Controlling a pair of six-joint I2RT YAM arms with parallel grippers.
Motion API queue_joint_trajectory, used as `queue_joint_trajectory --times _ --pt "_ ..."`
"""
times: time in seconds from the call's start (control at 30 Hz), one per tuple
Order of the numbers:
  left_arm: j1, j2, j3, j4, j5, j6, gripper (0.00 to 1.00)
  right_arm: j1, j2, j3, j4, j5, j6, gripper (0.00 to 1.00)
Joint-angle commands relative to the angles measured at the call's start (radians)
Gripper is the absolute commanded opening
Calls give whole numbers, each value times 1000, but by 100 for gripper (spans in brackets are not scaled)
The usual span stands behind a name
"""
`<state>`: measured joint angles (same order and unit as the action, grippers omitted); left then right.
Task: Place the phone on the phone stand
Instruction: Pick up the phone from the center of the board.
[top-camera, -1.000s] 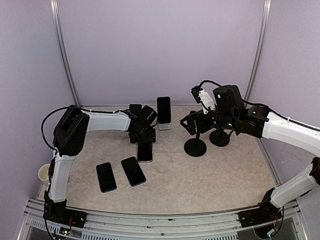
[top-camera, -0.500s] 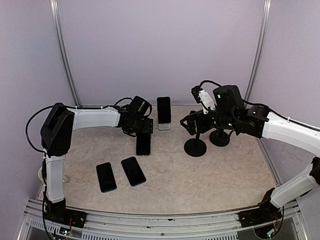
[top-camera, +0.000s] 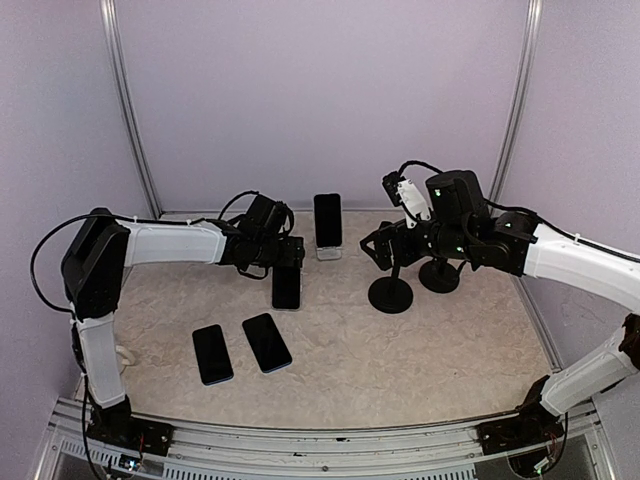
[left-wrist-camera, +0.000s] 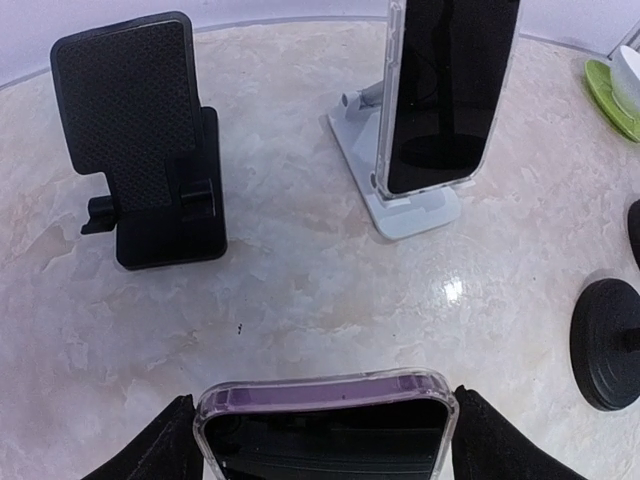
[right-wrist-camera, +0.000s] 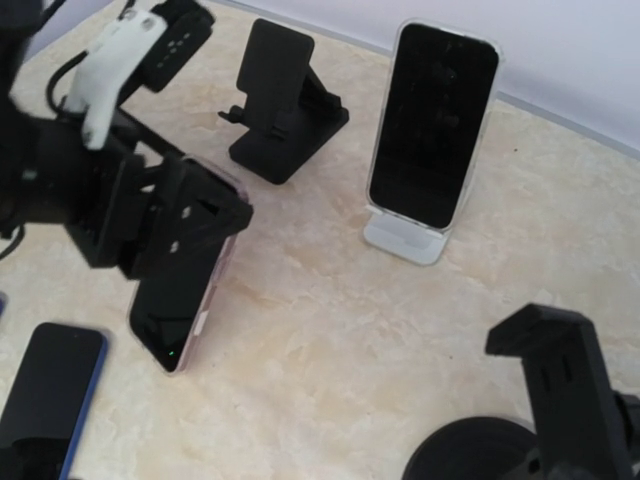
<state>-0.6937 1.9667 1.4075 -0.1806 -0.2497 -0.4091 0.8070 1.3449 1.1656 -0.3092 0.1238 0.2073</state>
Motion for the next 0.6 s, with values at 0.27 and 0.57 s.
queue_joint_trajectory --times 0.27,0.57 --pt "-15 -196 -162 275 -4 88 0 -9 -2 2 18 -10 0 100" --pt "-20 -277 -205 305 -141 162 0 -9 -10 -9 22 -5 -1 100"
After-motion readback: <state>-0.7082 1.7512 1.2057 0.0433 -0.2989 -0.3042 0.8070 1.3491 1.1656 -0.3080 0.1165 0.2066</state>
